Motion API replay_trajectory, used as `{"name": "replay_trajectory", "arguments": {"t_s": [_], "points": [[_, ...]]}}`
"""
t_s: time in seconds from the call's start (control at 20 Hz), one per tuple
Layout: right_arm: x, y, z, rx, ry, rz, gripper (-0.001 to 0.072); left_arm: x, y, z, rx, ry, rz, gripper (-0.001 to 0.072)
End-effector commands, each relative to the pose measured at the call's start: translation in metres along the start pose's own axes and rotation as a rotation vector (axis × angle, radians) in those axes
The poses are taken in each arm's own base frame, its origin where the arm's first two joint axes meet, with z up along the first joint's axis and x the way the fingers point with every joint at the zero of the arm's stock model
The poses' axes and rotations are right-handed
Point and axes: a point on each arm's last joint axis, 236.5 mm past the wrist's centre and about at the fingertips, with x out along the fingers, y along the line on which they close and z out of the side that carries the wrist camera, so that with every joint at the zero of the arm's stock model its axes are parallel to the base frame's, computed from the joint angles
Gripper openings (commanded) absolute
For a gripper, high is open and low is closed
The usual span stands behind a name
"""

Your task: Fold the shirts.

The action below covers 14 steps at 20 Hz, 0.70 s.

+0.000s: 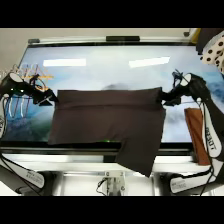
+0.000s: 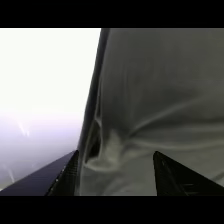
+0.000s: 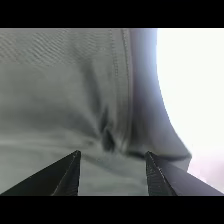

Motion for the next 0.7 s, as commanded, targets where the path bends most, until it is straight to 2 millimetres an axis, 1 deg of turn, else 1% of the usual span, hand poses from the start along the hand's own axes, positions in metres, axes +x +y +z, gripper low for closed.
{"name": "replay_trajectory", "arguments": {"t_s": [0.0,0.1,0.15,0.2,0.25,0.35,0.45,0.6,0.65], "points": [[-0.038,-0.014,-0.017,-0.072,0.022,-0.081,0.0526,-0.042,-0.001,-0.024,-0.016,0.09,-0.027,0.0553],[-0.068,-0.036,-0.041,-0.09,0.086,-0.134,0.0526,-0.076,0.003,-0.042,0.016,0.098,-0.037,0.0552],[-0.082,-0.046,-0.055,-0.087,0.126,-0.129,0.0526,-0.086,0.006,-0.057,0.043,0.11,-0.045,0.055],[-0.094,-0.058,-0.068,-0.077,0.152,-0.126,0.0526,-0.092,0.012,-0.073,0.03,0.113,-0.054,0.055],[-0.103,-0.068,-0.076,-0.055,0.152,-0.125,0.0526,-0.091,0.019,-0.092,-0.01,0.119,-0.064,0.0549],[-0.113,-0.081,-0.087,-0.01,0.109,-0.101,0.0526,-0.074,0.036,-0.138,-0.118,0.122,-0.086,0.0548],[-0.116,-0.085,-0.09,0.031,0.047,-0.063,0.0526,-0.049,0.046,-0.178,-0.116,0.107,-0.117,0.0548],[-0.115,-0.076,-0.094,0.021,0.022,-0.005,0.0526,-0.021,0.058,-0.209,-0.11,0.092,-0.14,0.0547],[-0.114,-0.074,-0.095,0.022,0.024,0.006,0.0526,-0.015,0.061,-0.212,-0.127,0.087,-0.137,0.0547]]}}
